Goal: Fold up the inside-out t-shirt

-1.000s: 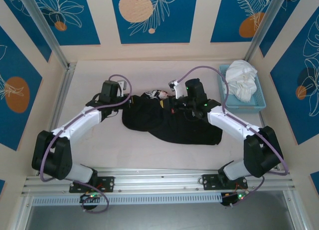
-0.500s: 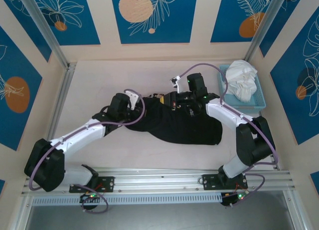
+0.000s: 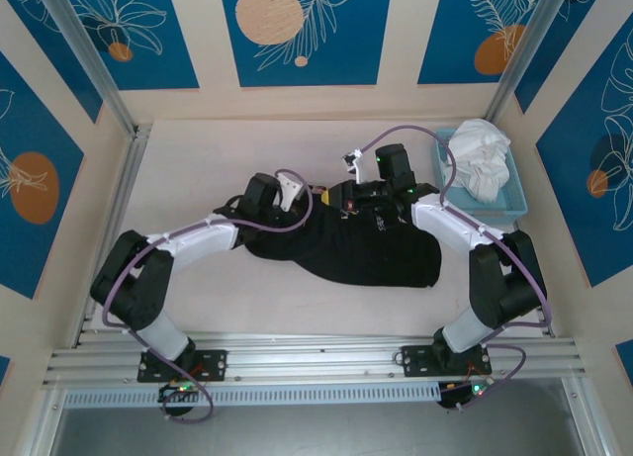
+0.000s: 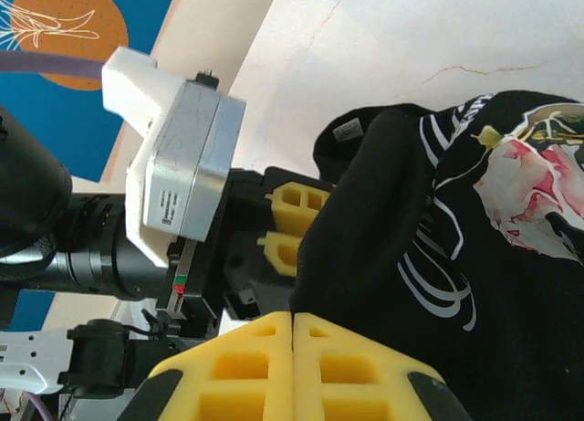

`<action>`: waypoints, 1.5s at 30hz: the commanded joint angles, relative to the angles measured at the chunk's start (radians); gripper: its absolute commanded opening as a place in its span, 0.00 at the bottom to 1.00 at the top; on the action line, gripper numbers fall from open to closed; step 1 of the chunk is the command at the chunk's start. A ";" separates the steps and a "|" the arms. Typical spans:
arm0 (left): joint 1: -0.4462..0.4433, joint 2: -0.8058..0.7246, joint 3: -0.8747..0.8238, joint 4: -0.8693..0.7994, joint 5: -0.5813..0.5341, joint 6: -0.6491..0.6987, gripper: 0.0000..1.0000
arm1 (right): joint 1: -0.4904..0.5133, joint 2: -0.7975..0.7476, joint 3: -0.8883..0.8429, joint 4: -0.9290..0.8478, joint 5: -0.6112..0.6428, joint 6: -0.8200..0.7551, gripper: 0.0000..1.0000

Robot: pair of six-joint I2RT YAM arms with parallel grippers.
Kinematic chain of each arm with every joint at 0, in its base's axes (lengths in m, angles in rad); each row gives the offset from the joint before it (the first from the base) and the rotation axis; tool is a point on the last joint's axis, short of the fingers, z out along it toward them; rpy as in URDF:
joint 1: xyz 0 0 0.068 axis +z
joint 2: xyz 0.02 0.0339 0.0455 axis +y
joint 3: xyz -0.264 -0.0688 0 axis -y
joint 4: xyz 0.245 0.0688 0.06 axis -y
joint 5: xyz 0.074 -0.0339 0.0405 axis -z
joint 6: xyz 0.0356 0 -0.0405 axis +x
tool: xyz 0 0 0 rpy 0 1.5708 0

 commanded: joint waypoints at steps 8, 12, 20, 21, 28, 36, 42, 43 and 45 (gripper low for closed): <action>-0.001 -0.177 0.123 -0.133 0.388 -0.201 0.00 | 0.030 -0.060 0.191 -0.351 0.445 -0.264 0.03; 0.001 -0.281 0.144 -0.180 0.393 -0.266 0.00 | 0.038 -0.060 0.244 -0.401 0.568 -0.313 0.04; 0.009 -0.308 0.185 -0.269 0.311 -0.294 0.00 | 0.050 -0.166 0.236 -0.451 0.543 -0.384 0.17; 0.009 -0.308 0.184 -0.263 0.311 -0.303 0.00 | 0.053 -0.203 0.205 -0.435 0.497 -0.391 0.22; 0.016 -0.301 0.183 -0.237 0.314 -0.327 0.00 | 0.146 -0.365 -0.029 -0.254 0.236 -0.427 0.38; 0.017 -0.309 0.178 -0.238 0.315 -0.329 0.00 | 0.222 -0.247 -0.078 -0.055 0.263 -0.337 0.38; 0.021 -0.317 0.173 -0.236 0.312 -0.327 0.00 | 0.217 -0.161 -0.048 -0.001 0.243 -0.322 0.34; 0.022 -0.317 0.171 -0.235 0.310 -0.327 0.00 | 0.217 -0.153 -0.044 0.003 0.230 -0.322 0.29; 0.024 -0.318 0.168 -0.230 0.305 -0.330 0.00 | 0.216 -0.146 -0.043 0.006 0.198 -0.318 0.13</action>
